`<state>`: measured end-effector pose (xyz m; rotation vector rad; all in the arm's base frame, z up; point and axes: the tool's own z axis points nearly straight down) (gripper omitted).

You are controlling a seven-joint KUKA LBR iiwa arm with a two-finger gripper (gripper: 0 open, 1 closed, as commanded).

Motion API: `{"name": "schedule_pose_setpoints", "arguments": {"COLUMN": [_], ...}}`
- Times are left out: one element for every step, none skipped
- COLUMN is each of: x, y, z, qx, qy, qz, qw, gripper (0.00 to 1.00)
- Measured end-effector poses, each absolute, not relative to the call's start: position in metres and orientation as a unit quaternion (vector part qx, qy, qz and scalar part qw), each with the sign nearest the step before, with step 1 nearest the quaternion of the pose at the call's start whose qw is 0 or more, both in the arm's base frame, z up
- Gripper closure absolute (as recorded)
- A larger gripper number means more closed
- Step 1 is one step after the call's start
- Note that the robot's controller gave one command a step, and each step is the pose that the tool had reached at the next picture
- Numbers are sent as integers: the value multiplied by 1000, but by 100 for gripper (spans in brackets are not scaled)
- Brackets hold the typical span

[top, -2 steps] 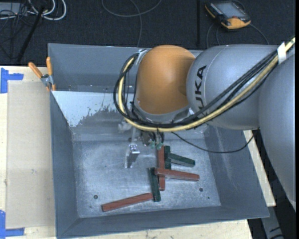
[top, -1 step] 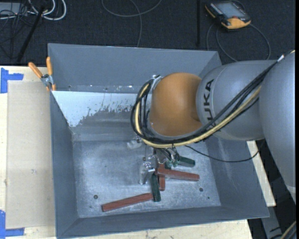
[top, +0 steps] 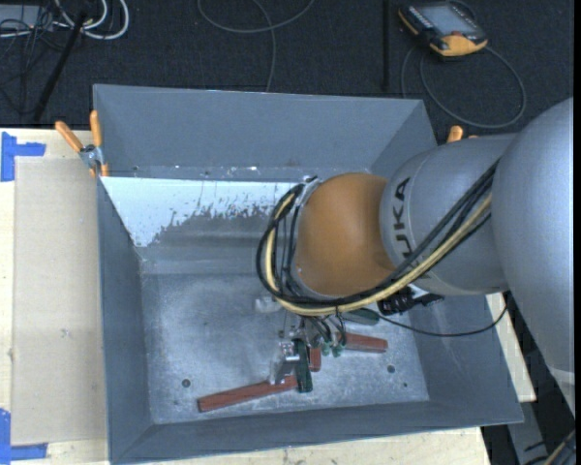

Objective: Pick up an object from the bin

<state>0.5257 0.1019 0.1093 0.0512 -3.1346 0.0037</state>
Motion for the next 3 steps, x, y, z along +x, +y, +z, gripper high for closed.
{"name": "schedule_pose_setpoints", "arguments": {"x": [490,490,478], "y": [82,82,80], "z": [74,74,240], "qx": [47,47,59], "qy": [-999,-999,-998], "qz": [-2,-2,0], "qw": [-4,-4,3], "gripper": [100,100,100]}}
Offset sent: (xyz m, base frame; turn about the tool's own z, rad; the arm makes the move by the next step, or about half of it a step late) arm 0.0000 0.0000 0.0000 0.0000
